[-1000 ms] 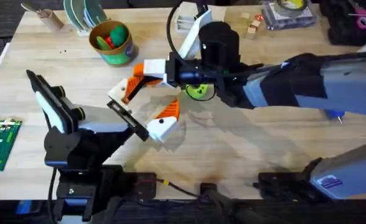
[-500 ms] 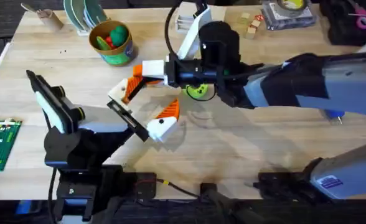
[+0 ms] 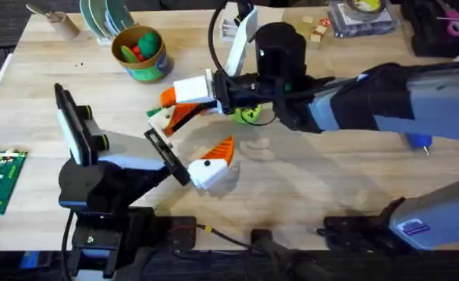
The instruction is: Pick up the gripper from the table and insert it into the empty holder that is missing its gripper. Then pick up a screw, insert it into the mounting hole, and use the screwdriver to tighten it. Finally, clean up the table by picking up the vegetable and placing it into the bucket.
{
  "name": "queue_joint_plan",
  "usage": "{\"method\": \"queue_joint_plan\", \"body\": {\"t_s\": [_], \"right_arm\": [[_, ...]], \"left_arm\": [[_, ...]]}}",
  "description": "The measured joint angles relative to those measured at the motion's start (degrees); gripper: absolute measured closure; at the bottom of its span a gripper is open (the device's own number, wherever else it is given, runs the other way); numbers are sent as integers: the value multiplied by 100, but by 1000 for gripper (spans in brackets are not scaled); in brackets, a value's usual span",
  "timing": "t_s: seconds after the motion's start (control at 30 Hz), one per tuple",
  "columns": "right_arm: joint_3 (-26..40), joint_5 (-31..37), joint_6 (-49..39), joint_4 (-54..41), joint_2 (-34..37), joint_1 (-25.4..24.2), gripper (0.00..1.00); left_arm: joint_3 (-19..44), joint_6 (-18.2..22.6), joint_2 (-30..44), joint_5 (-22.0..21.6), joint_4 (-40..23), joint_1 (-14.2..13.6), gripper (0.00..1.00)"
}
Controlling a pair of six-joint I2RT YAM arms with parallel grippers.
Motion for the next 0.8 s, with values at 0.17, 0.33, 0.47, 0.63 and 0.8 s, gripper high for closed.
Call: {"method": "queue_joint_plan", "body": {"t_s": [0.17,0.33,0.47,0.63,0.8], "right_arm": [[2,-94,-180,-56,-6,-97,183],[4,-49,-399,-626,-28,-348,79],[4,3,-633,-781,-28,-565,51],[22,129,-1053,-697,-30,-918,42],[130,153,-1561,-850,-41,-1222,37]], "left_arm": [[0,-44,0,177,-10,-44,8],[0,-51,0,226,-20,-44,8],[-2,-53,0,234,-20,-44,8],[-2,-57,0,351,-22,-44,8],[-2,34,0,709,-22,-44,8]]}}
